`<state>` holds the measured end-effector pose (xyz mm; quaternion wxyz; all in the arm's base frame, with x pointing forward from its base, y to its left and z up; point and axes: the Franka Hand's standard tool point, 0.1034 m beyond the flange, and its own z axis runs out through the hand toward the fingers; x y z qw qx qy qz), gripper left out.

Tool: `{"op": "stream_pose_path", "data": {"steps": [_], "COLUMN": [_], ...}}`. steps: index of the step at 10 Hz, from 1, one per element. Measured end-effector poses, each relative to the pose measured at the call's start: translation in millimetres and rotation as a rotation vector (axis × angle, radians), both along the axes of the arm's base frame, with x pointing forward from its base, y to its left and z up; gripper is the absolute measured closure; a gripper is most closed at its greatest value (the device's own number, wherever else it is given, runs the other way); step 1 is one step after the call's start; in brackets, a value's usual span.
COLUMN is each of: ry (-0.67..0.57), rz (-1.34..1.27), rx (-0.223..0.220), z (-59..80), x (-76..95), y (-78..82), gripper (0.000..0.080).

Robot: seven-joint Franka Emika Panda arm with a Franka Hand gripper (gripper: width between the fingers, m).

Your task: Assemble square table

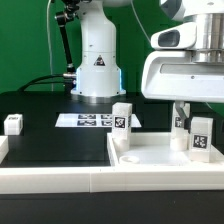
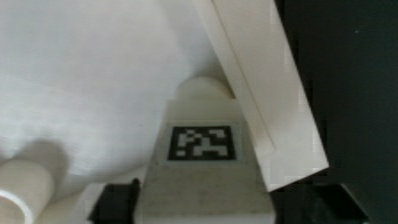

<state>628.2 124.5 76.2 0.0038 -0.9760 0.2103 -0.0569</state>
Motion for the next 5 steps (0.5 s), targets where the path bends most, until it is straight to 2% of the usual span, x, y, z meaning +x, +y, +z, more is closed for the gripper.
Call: {"op": "stream_pose_path", "data": {"steps": [1, 5], "ry": [0.001, 0.001], "rz": [-0.002, -0.040], "rx": [-0.002, 0.003], "z": [-0.5, -0.6], "x": [-0.4, -0.3], "y": [-2.1, -2.7], "gripper": [0.0509, 0.0509]}}
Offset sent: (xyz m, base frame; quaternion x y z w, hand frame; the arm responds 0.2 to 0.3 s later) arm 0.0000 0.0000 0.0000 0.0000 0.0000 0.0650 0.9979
